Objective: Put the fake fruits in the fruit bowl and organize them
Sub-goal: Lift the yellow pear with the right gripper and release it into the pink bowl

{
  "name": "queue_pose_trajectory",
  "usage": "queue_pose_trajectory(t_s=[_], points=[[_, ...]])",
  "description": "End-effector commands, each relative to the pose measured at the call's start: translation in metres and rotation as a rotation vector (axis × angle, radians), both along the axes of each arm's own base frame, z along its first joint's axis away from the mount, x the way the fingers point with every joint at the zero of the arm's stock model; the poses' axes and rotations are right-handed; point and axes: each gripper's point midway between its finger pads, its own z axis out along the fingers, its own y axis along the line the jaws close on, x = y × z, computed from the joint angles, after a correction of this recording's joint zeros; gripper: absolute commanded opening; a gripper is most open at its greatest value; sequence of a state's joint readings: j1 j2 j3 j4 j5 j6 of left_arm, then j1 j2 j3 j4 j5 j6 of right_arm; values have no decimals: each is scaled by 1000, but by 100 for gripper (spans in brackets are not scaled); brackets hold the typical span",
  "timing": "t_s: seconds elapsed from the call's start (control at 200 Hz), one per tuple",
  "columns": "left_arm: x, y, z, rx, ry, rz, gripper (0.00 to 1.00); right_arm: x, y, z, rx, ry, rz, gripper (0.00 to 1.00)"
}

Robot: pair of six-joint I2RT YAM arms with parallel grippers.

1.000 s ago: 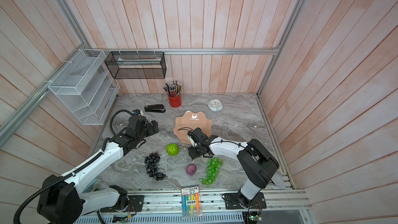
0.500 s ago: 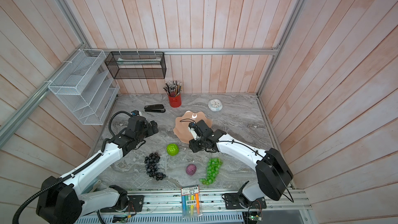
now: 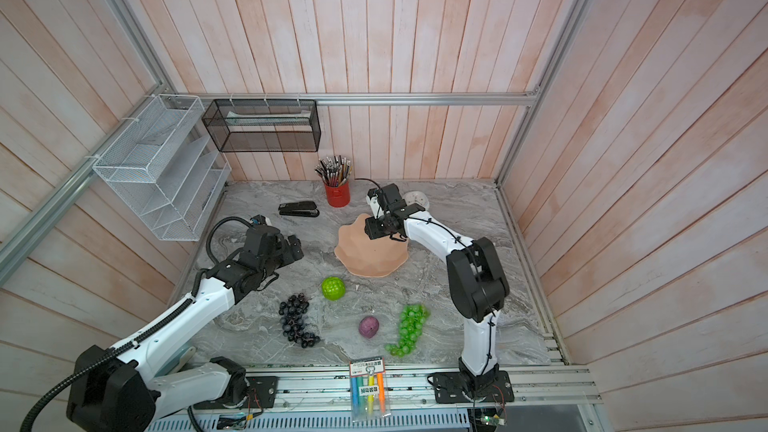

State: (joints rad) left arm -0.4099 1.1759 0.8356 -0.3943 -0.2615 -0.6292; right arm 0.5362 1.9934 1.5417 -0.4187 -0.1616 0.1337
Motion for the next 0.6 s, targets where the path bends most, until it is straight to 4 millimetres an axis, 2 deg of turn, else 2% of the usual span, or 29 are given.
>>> queue_pose_trajectory(t_s=[0.0,0.08,0.27,0.53,0.595], points=[[-3,2,13,-29,-15,23,97,10,5,-4,-31,-17,34,41],[-8,3,12,-50,-11,37,97,17,6,-10,-43,-24,32,41],[-13,5,8,-58,10,45,97,20,3,-41,-100,30,43,44],[-11,-3,16,-40,24,-20,97,17,3,-59,-104,59,43,47],[-11,-4,19,-35,26,-32,97,17,3,-61,-109,61,44,51]])
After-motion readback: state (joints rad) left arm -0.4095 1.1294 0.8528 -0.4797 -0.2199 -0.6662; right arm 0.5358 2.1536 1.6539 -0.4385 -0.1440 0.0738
